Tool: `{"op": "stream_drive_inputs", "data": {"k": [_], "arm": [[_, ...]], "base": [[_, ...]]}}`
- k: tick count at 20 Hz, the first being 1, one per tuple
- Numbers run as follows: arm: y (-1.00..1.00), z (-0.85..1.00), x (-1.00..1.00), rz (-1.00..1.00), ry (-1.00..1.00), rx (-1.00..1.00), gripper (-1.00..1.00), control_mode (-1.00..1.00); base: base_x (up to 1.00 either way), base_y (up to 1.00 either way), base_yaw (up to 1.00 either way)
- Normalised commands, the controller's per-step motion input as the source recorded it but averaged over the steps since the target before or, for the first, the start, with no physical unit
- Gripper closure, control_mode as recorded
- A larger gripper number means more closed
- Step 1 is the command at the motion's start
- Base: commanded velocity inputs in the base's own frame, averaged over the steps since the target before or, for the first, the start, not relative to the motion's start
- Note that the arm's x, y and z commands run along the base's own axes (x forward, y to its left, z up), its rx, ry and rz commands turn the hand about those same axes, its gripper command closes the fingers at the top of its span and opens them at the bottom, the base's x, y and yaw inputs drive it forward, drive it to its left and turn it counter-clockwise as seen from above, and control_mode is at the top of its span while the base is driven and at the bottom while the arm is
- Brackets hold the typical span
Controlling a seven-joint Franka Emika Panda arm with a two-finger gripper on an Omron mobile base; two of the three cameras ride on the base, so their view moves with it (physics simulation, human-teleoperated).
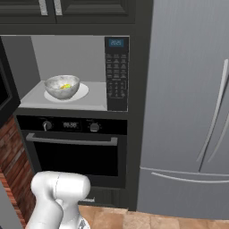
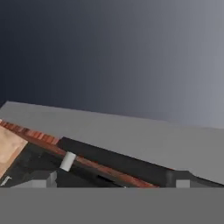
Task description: Pick the corn from the sink and place it in the bowl. Then pick the bowl and place it in the microwave. Then close the microwave door and press the start button.
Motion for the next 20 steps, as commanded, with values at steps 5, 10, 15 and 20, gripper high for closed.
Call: {"op": "stream_drive_inputs", "data": {"k": [5, 10, 15, 20], "arm": [[0.76, -0.29, 0.4, -0.41, -0.06, -0.15, -1.0, -1.0], [-0.05, -0.62, 0.77, -0.25, 0.0, -0.05, -1.0, -1.0], [-0.42, -0.47, 0.81, -0.12, -0.01, -0.01, -1.0, -1.0], [-0.54, -0.1, 0.62, -0.08, 0.0, 0.0, -1.0, -1.0]], "base": [[0.0, 0.0, 0.0], [0.0, 0.0, 0.0], [0.0, 0.0, 0.0], [0.0, 0.0, 0.0]]}}
